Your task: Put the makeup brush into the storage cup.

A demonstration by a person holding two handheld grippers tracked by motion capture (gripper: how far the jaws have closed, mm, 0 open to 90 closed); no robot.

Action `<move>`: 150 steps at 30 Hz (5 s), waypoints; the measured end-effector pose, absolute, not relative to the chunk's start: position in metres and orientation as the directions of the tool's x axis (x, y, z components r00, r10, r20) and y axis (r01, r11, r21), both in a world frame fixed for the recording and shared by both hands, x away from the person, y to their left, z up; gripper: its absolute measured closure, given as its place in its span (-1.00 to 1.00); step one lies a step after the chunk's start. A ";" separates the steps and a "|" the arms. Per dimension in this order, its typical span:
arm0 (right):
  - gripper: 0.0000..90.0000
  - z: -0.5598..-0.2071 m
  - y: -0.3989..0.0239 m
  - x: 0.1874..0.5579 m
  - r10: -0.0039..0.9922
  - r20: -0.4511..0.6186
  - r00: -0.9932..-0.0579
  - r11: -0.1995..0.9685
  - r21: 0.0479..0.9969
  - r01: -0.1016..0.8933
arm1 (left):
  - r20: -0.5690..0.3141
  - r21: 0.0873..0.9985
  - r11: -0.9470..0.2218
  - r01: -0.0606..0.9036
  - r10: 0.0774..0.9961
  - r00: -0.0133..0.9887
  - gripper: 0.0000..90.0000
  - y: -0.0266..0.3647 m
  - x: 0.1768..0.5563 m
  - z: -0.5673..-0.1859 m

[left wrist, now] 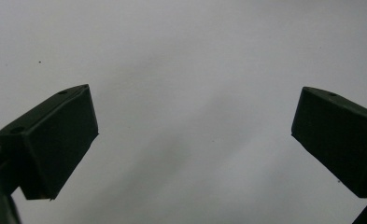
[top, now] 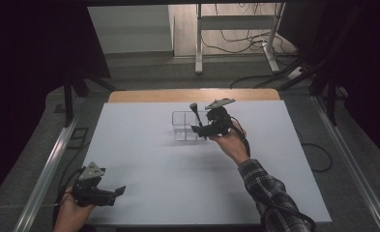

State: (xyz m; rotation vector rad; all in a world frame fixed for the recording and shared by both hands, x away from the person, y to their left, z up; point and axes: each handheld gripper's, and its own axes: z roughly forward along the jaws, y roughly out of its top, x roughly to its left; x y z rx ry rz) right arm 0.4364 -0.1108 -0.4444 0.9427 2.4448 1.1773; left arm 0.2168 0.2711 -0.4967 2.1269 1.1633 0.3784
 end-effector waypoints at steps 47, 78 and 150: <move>-1.00 -0.448 -0.148 0.397 0.613 0.062 -0.787 0.481 0.762 0.434 | -0.068 0.690 -0.378 0.617 0.815 0.575 -1.00 0.271 0.216 -0.496; -1.00 -0.465 -0.156 0.366 0.583 0.025 -0.812 0.530 0.746 0.404 | -0.069 0.691 -0.380 0.615 0.812 0.579 -0.99 0.271 0.216 -0.495; -1.00 -0.469 -0.224 0.298 0.653 0.042 -0.756 0.510 0.714 0.479 | -0.066 0.708 -0.372 0.601 0.812 0.580 -1.00 0.271 0.216 -0.493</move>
